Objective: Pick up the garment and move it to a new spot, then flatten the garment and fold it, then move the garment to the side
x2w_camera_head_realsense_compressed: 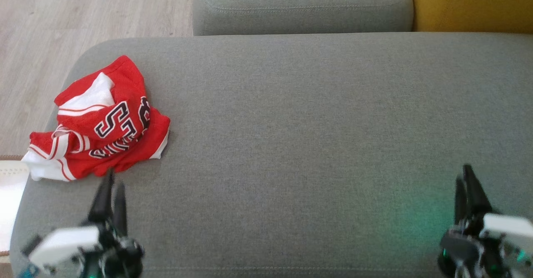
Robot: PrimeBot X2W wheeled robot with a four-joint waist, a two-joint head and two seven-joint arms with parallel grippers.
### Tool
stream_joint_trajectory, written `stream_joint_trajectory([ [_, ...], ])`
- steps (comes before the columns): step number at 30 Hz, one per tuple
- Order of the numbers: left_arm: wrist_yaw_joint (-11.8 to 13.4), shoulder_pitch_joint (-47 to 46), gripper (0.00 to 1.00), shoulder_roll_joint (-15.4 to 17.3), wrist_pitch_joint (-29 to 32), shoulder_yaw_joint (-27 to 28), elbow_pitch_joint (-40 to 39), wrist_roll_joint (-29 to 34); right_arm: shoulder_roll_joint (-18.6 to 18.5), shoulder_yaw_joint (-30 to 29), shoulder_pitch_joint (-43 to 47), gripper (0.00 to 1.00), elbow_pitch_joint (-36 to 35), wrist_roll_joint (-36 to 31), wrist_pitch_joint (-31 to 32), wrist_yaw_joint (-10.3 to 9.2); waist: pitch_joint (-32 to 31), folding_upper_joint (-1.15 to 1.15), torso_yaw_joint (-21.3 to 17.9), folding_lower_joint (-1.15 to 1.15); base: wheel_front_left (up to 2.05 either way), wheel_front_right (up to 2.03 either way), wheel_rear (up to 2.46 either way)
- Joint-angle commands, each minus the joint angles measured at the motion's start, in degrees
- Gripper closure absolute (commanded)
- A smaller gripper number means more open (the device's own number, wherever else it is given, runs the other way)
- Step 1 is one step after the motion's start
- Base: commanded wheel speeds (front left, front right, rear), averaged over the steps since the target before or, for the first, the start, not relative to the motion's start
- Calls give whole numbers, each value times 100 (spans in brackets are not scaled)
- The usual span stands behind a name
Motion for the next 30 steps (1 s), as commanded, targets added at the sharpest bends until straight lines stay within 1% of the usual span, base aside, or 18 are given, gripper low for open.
stream_joint_trajectory([
  [1, 0, -67, 0, 21, -3, 1, -87, 1, -12, 1, -58, 0, -82, -2, -3, 0, 0, 0, 0, 0, 0, 0, 0],
  [9, -3, 8, 0, 11, -126, -6, -137, 50, -7, 103, -31, 0, -113, -115, -127, 6, -14, 0, -13, 0, 0, 0, 0],
  [14, -5, 20, 0, 16, -226, 46, -201, 146, -11, 148, -61, 0, -173, -316, -228, 10, -28, 0, -24, 0, 0, 0, 0],
  [18, -3, -3, 0, 19, -293, 142, -248, 328, -13, 152, -102, 0, -194, -629, -296, 14, -35, 0, -28, 0, 0, 0, 0],
  [23, 90, -80, 0, 24, -377, 290, -335, 637, -16, 184, -175, 0, -257, -1066, -381, 17, -37, 0, -33, 0, 0, 0, 0],
  [29, 182, -126, 0, 29, -477, 268, -535, 1087, -19, 248, -264, 0, -399, -1743, -482, 22, -30, 0, -33, 0, 0, 0, 0],
  [30, 182, -126, 0, 29, -477, 268, -535, 1087, -19, 248, -264, 0, -399, -1743, -482, 22, -30, 0, -33, 0, 0, 0, 0],
])
